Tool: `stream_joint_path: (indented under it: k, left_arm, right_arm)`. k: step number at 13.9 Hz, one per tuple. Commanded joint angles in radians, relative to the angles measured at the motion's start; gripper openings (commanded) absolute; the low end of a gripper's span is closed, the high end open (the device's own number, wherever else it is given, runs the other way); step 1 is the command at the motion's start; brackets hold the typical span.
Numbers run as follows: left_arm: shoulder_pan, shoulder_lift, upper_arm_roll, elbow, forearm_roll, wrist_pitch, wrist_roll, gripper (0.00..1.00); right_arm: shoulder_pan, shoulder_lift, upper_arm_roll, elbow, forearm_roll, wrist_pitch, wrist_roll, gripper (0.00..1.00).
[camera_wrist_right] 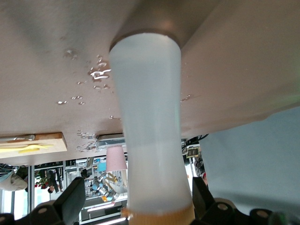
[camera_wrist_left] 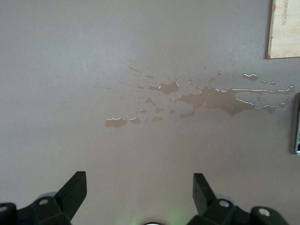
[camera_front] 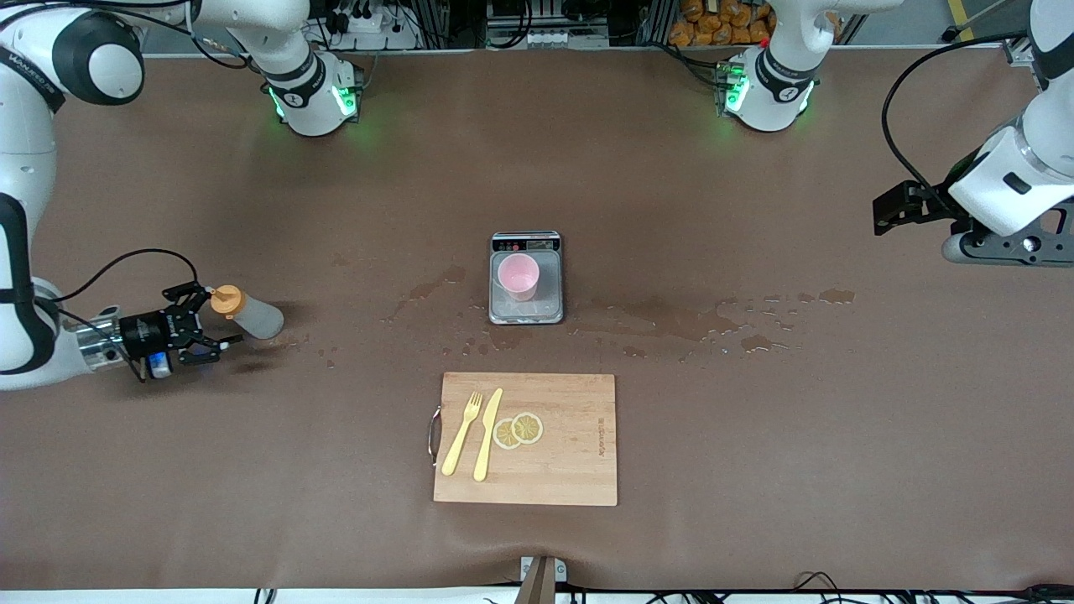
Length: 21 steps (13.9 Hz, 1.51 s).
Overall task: Add sauce to pink cup with both arms
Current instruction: 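Open the right gripper and withdraw it from the bottle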
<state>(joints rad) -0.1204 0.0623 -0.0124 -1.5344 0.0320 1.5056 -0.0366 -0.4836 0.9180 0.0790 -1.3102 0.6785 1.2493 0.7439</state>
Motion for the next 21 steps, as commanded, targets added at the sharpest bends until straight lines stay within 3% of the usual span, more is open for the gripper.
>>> stream_joint_path:
  k: [1,4,8,12,17,19,21]
  left_arm:
    - [0.008,0.011,-0.003,0.023,-0.007,-0.002,0.012,1.00]
    - [0.008,0.011,-0.003,0.023,-0.007,-0.002,0.012,1.00]
    - [0.008,0.011,-0.003,0.023,-0.007,-0.002,0.012,1.00]
    - [0.008,0.011,-0.003,0.023,-0.007,-0.002,0.012,1.00]
    - [0.008,0.017,-0.003,0.023,-0.009,-0.001,0.012,1.00]
    - [0.008,0.017,-0.003,0.028,-0.009,-0.001,0.014,1.00]
    - [0.010,0.021,-0.003,0.036,-0.007,0.001,0.015,1.00]
  right_arm:
    - [-0.015,-0.022,0.013,0.127,-0.048,-0.095,0.025,1.00]
    - [-0.010,-0.047,0.021,0.232,-0.072,-0.143,0.023,1.00]
    - [0.057,-0.149,0.024,0.270,-0.095,-0.151,0.022,1.00]
    - [0.265,-0.226,0.022,0.351,-0.282,-0.131,0.018,1.00]
    - [0.365,-0.307,0.024,0.351,-0.341,-0.075,-0.003,1.00]
    - [0.434,-0.359,0.024,0.347,-0.443,-0.057,-0.125,1.00]
    - [0.569,-0.424,0.027,0.342,-0.630,-0.057,-0.144,1.00]
